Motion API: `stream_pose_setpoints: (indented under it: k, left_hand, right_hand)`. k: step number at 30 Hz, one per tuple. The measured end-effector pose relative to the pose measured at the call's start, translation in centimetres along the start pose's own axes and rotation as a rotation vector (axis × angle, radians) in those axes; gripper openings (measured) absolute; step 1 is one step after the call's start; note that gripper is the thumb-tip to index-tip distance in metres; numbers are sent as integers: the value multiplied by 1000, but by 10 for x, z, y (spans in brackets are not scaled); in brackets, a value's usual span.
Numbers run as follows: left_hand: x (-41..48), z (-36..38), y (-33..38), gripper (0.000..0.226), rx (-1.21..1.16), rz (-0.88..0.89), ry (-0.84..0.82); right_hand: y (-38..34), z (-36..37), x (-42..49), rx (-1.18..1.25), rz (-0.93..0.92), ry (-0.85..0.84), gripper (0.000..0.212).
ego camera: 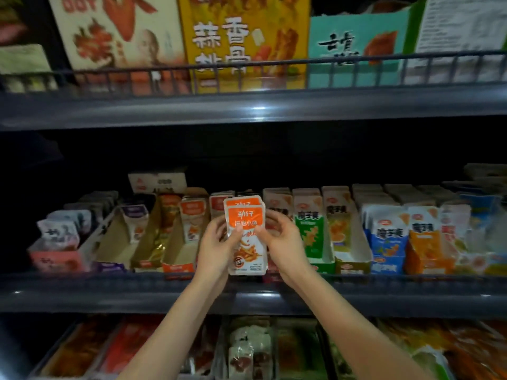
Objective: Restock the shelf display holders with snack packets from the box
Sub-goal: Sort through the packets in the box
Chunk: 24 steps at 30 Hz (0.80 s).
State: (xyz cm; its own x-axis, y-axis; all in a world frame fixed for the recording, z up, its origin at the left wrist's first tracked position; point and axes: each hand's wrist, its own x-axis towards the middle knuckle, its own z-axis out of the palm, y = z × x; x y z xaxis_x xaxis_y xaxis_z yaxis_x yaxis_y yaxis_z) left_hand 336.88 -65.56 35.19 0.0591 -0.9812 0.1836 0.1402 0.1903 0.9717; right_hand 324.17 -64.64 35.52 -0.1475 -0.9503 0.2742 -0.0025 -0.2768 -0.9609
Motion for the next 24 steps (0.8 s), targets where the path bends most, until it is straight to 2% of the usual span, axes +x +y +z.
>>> stream_pose_setpoints:
  k: [3,8,14,19,24]
  left_hand:
    - [22,-30,5,42,44,-1,34]
    - [56,-73,12,31,145,57,122]
    - [102,-115,13,30,316,115,175]
    - [124,-126,8,50,399,73,120]
    - [130,-126,3,42,455,130,74]
  right_hand:
    - [1,33,20,-5,3,-37,29]
    - [10,85,52,-11,23,-65,26]
    - [23,138,91,-65,55,-80,23]
    - [29,140,104,-95,7,-139,33]
    - [33,136,116,-250,-102,-114,30]
